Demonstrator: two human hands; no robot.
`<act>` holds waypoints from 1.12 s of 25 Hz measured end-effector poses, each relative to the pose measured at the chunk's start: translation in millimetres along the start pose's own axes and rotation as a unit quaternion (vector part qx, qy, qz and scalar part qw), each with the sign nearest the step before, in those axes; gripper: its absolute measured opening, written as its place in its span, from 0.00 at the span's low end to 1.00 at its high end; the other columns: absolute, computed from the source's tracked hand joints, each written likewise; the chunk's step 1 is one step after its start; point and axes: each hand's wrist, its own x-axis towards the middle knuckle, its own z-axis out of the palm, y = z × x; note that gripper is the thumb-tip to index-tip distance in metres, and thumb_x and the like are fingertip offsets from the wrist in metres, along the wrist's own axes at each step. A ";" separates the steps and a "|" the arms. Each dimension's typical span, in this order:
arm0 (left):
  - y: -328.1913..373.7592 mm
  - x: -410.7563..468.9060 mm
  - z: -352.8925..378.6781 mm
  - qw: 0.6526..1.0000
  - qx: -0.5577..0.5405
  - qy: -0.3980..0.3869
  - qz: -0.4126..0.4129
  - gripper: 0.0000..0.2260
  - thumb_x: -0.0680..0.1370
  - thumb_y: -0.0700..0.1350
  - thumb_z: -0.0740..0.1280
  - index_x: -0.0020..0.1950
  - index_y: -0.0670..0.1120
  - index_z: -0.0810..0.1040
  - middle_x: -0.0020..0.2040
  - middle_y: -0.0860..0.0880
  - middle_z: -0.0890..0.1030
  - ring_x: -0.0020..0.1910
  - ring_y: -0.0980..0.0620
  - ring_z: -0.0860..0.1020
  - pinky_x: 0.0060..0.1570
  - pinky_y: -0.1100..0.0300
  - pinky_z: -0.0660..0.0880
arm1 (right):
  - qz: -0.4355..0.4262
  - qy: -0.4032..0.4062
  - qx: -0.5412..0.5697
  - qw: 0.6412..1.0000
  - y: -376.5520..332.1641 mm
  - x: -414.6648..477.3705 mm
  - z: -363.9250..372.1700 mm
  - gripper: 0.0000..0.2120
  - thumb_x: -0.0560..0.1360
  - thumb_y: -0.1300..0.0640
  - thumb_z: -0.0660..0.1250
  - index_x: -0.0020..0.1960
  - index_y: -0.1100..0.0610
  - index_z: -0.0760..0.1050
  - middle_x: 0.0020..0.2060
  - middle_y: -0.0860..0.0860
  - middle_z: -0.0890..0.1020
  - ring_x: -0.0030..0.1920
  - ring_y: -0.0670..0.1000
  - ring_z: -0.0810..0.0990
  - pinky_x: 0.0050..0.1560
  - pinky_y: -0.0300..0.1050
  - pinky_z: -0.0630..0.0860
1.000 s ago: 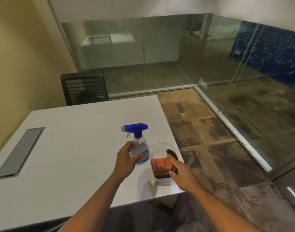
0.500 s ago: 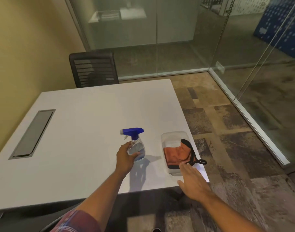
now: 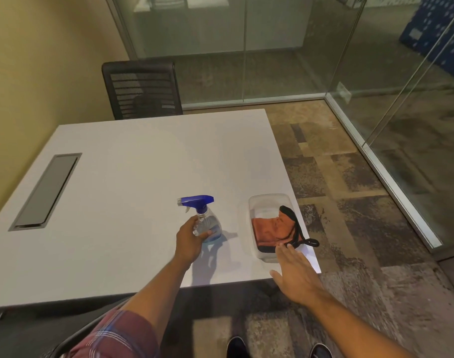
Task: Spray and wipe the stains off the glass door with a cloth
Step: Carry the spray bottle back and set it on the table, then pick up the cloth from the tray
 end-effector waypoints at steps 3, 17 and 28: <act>0.1 -7.0 -0.2 1.000 0.008 -0.001 -0.005 0.23 0.79 0.39 0.78 0.72 0.44 0.78 0.66 0.48 0.83 0.61 0.49 0.81 0.71 0.48 0.77 | 0.002 -0.001 0.000 1.000 -2.7 2.4 -2.8 0.35 0.86 0.40 0.57 0.86 0.56 0.53 0.85 0.54 0.58 0.86 0.56 0.53 0.84 0.51 0.51; 6.3 -68.8 75.5 0.991 0.116 0.033 0.051 0.17 0.83 0.48 0.73 0.71 0.48 0.75 0.68 0.50 0.78 0.66 0.51 0.78 0.74 0.47 0.77 | -0.005 0.009 0.033 0.999 -8.7 14.1 -19.1 0.30 0.86 0.40 0.59 0.82 0.54 0.63 0.80 0.51 0.70 0.80 0.53 0.67 0.80 0.54 0.61; 34.8 -7.7 123.4 0.843 0.452 -0.238 0.168 0.57 0.77 0.68 0.73 0.88 0.47 0.38 0.90 0.45 0.39 0.89 0.42 0.41 0.88 0.40 0.44 | 0.084 0.078 -0.012 0.993 9.0 77.9 -92.2 0.30 0.84 0.44 0.63 0.82 0.53 0.62 0.83 0.57 0.60 0.80 0.61 0.63 0.77 0.64 0.64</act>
